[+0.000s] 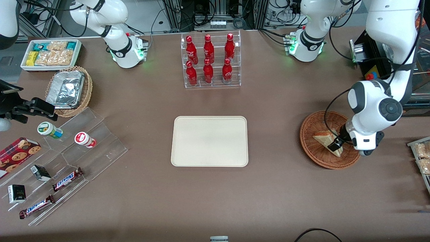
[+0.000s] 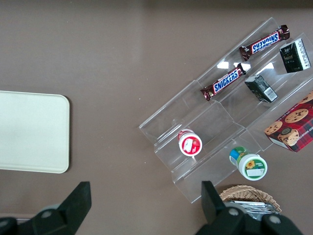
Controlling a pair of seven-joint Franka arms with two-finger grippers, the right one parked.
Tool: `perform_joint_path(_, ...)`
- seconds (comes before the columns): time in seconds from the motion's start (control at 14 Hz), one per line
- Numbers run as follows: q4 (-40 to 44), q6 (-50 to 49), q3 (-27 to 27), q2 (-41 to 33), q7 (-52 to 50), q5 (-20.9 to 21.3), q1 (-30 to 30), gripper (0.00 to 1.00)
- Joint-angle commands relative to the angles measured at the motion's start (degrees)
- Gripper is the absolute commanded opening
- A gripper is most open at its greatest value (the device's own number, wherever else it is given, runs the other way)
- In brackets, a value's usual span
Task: Place sandwich from basket to tray
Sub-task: 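Lower the left gripper onto the sandwich and close it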
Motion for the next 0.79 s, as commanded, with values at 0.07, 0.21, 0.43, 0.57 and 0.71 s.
perform_joint_path(0.07, -0.6, 2.1, -0.1, 1.8, -1.7, -0.5, -0.2, 1.0)
perform_joint_path(0.21, -0.4, 3.2, -0.1, 4.3, -2.7, -0.5, -0.8, 1.0)
perform_joint_path(0.43, -0.7, 2.6, -0.1, 4.4, -2.9, -0.4, -1.2, 0.79)
perform_joint_path(0.57, -0.4, 2.1, -0.1, 3.9, -2.8, -0.4, -1.6, 0.55)
perform_joint_path(0.71, 1.3, -2.3, -0.2, 2.5, -2.6, -0.2, -1.7, 0.38)
